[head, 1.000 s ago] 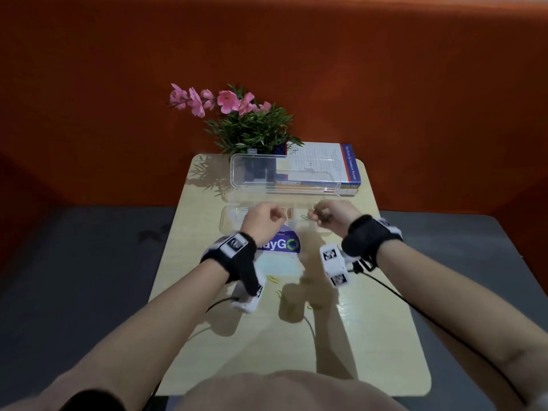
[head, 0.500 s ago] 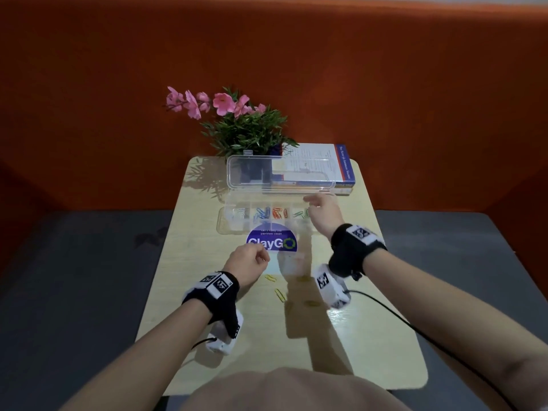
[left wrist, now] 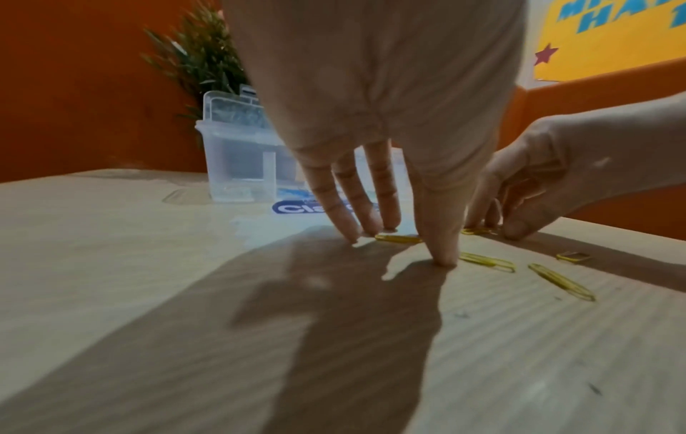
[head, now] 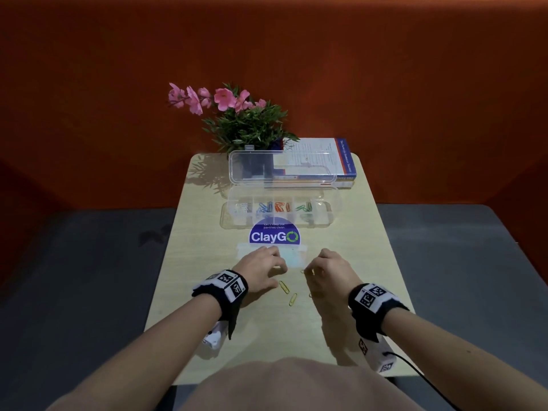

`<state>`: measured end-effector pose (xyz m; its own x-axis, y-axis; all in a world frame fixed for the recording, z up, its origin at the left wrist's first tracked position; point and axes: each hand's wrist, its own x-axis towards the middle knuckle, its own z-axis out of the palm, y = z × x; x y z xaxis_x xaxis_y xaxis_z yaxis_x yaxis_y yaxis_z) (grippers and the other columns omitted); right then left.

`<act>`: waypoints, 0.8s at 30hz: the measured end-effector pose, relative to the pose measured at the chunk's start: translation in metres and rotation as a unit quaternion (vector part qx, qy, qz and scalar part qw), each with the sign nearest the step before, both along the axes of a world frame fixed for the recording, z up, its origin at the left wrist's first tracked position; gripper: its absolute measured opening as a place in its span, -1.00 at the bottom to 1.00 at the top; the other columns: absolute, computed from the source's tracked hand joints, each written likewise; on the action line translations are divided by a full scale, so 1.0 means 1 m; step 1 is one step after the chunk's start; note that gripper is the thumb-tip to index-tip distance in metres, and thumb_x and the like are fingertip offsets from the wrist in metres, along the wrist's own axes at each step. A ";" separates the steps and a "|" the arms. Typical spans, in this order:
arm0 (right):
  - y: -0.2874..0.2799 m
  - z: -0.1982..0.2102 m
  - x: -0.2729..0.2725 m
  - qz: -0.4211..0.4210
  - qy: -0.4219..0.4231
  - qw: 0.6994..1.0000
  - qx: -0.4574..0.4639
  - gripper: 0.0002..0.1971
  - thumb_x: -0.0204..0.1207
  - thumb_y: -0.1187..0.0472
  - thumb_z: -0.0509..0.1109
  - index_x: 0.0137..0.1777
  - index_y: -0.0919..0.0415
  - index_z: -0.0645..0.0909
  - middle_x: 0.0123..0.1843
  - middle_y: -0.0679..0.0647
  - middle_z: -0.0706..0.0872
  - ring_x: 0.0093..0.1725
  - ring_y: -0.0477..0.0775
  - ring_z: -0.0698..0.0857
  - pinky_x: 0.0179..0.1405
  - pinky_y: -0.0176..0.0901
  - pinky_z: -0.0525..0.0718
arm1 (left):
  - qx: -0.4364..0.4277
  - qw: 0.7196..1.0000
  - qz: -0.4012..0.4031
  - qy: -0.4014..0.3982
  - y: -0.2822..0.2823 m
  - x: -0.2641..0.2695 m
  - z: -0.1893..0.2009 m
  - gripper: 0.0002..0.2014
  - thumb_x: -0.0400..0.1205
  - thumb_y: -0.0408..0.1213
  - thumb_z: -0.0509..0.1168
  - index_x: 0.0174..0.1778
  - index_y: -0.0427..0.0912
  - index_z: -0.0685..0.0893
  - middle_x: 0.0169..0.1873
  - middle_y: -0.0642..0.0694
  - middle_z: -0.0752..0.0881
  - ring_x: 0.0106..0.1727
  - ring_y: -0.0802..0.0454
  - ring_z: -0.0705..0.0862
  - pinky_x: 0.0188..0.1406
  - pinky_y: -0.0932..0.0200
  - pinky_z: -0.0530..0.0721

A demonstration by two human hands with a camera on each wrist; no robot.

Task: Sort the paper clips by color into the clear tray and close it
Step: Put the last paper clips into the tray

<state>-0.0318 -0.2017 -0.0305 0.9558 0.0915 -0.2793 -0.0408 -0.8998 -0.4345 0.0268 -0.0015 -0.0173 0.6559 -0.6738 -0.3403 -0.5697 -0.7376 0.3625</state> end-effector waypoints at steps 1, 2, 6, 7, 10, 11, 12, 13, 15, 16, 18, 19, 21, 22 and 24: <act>-0.001 0.000 0.000 -0.009 -0.004 1.000 0.005 -0.79 0.47 0.17 0.39 0.08 0.09 0.73 -0.04 0.02 0.52 0.07 0.13 0.61 0.04 -0.13 0.57 | -0.005 1.000 0.000 -0.004 -0.001 0.000 0.000 -0.68 0.56 -0.14 0.41 0.25 -0.01 0.66 0.19 -0.01 0.56 0.24 0.01 0.54 0.24 0.11 0.58; -0.001 0.000 0.000 -0.023 -0.014 0.999 0.019 -0.80 0.45 0.18 0.41 0.06 0.10 0.72 -0.08 -0.01 0.49 0.00 0.11 0.63 0.00 -0.16 0.56 | -0.010 1.000 0.000 -0.005 -0.001 0.000 -0.001 -0.72 0.57 -0.15 0.40 0.20 -0.03 0.68 0.17 -0.02 0.57 0.21 0.00 0.56 0.20 0.12 0.59; -0.001 0.004 0.003 -0.069 -0.009 0.996 0.059 -0.74 0.37 0.14 0.44 0.07 0.07 0.70 -0.09 -0.01 0.50 -0.03 0.04 0.59 0.03 -0.16 0.57 | -0.031 1.000 0.002 -0.005 -0.003 -0.001 -0.004 -0.74 0.58 -0.17 0.39 0.19 -0.06 0.70 0.13 -0.04 0.60 0.17 0.02 0.57 0.18 0.12 0.59; 0.001 0.004 0.004 -0.051 -0.004 0.998 0.040 -0.77 0.38 0.12 0.44 0.04 0.05 0.72 -0.10 -0.02 0.49 0.01 0.05 0.58 0.02 -0.16 0.56 | -0.039 0.999 0.006 -0.004 -0.003 0.000 -0.005 -0.74 0.58 -0.18 0.39 0.19 -0.07 0.70 0.12 -0.04 0.61 0.17 0.01 0.58 0.20 0.12 0.59; 0.009 0.001 0.007 -0.015 -0.009 1.000 -0.009 -0.81 0.50 0.13 0.34 0.02 0.11 0.73 -0.12 -0.02 0.44 0.10 0.13 0.56 0.03 -0.12 0.53 | -0.056 0.998 0.035 -0.004 -0.001 0.005 -0.006 -0.74 0.57 -0.22 0.40 0.18 -0.09 0.68 0.12 -0.04 0.61 0.18 0.02 0.58 0.21 0.15 0.60; 0.011 0.000 0.009 -0.015 -0.012 1.000 -0.017 -0.79 0.54 0.14 0.30 0.01 0.18 0.72 -0.11 0.02 0.46 0.11 0.17 0.56 0.03 -0.09 0.53 | -0.055 0.998 0.043 -0.009 0.002 0.007 -0.006 -0.74 0.57 -0.22 0.41 0.17 -0.09 0.67 0.13 -0.03 0.60 0.18 0.03 0.56 0.22 0.15 0.59; 0.012 0.000 0.010 -0.013 -0.019 0.999 -0.027 -0.77 0.56 0.15 0.26 0.01 0.24 0.70 -0.09 0.08 0.50 0.12 0.20 0.57 0.02 -0.07 0.53 | -0.051 0.997 0.047 -0.015 0.005 0.010 -0.007 -0.74 0.56 -0.21 0.41 0.17 -0.09 0.66 0.13 -0.03 0.60 0.19 0.03 0.55 0.22 0.14 0.58; 0.015 0.001 0.011 -0.006 -0.021 0.999 -0.042 -0.76 0.58 0.18 0.21 0.03 0.28 0.67 -0.03 0.15 0.55 0.13 0.22 0.57 0.02 -0.05 0.53 | -0.044 0.998 0.048 -0.020 0.008 0.011 -0.008 -0.74 0.57 -0.20 0.41 0.17 -0.09 0.66 0.13 -0.03 0.60 0.19 0.02 0.55 0.22 0.14 0.58; 0.020 0.002 0.012 0.017 -0.018 0.997 -0.074 -0.75 0.60 0.25 0.14 0.11 0.35 0.58 0.11 0.24 0.58 0.17 0.27 0.56 0.06 0.02 0.54 | -0.032 0.998 0.045 -0.030 0.012 0.013 -0.008 -0.75 0.58 -0.19 0.39 0.17 -0.10 0.67 0.12 -0.04 0.63 0.19 0.02 0.57 0.21 0.14 0.58; 0.022 0.002 0.012 0.030 -0.016 0.995 -0.092 -0.74 0.61 0.27 0.11 0.16 0.36 0.54 0.16 0.27 0.57 0.19 0.28 0.56 0.08 0.05 0.54 | -0.027 0.998 0.039 -0.039 0.012 0.012 -0.008 -0.76 0.59 -0.18 0.38 0.17 -0.10 0.68 0.12 -0.04 0.64 0.19 0.01 0.59 0.21 0.13 0.59; 0.026 0.002 0.011 0.063 -0.013 0.989 -0.136 -0.74 0.65 0.28 0.05 0.22 0.34 0.47 0.21 0.28 0.54 0.24 0.28 0.53 0.12 0.07 0.55 | -0.014 0.998 0.016 -0.061 0.010 0.011 -0.008 -0.76 0.62 -0.15 0.34 0.17 -0.11 0.70 0.11 -0.04 0.66 0.19 0.00 0.60 0.19 0.10 0.61; 0.027 0.002 0.011 0.078 -0.009 0.985 -0.154 -0.73 0.66 0.28 0.01 0.24 0.34 0.44 0.23 0.28 0.53 0.25 0.29 0.52 0.12 0.07 0.56 | -0.005 0.998 0.004 -0.068 0.007 0.009 -0.008 -0.75 0.63 -0.14 0.31 0.19 -0.11 0.70 0.12 -0.04 0.66 0.19 -0.01 0.61 0.17 0.08 0.61; 0.028 0.004 0.012 0.106 -0.003 0.978 -0.180 -0.71 0.67 0.30 -0.04 0.26 0.35 0.41 0.25 0.29 0.51 0.26 0.29 0.50 0.14 0.06 0.57 | 0.014 0.997 -0.021 -0.076 0.003 0.008 -0.006 -0.73 0.67 -0.13 0.26 0.22 -0.11 0.69 0.14 -0.06 0.66 0.20 -0.04 0.61 0.16 0.04 0.63; 0.028 0.005 0.012 0.119 -0.003 0.974 -0.190 -0.70 0.67 0.30 -0.05 0.27 0.36 0.41 0.26 0.30 0.51 0.26 0.29 0.50 0.15 0.06 0.57 | 0.026 0.996 -0.032 -0.080 0.001 0.007 -0.006 -0.73 0.68 -0.14 0.24 0.22 -0.12 0.69 0.15 -0.07 0.67 0.20 -0.05 0.62 0.15 0.02 0.63; 0.027 0.008 0.012 0.144 -0.009 0.967 -0.210 -0.70 0.67 0.28 -0.03 0.28 0.37 0.40 0.26 0.31 0.52 0.26 0.30 0.50 0.15 0.06 0.57 | 0.055 0.993 -0.055 -0.093 -0.003 0.007 -0.004 -0.73 0.71 -0.18 0.19 0.21 -0.16 0.70 0.14 -0.11 0.68 0.19 -0.10 0.63 0.12 0.00 0.63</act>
<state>-0.0194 -0.1745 -0.0229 0.9126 0.2367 -0.3334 0.2419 -0.9699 -0.0265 0.0341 -0.0045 -0.0210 0.6386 -0.7104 -0.2958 -0.6986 -0.6964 0.1640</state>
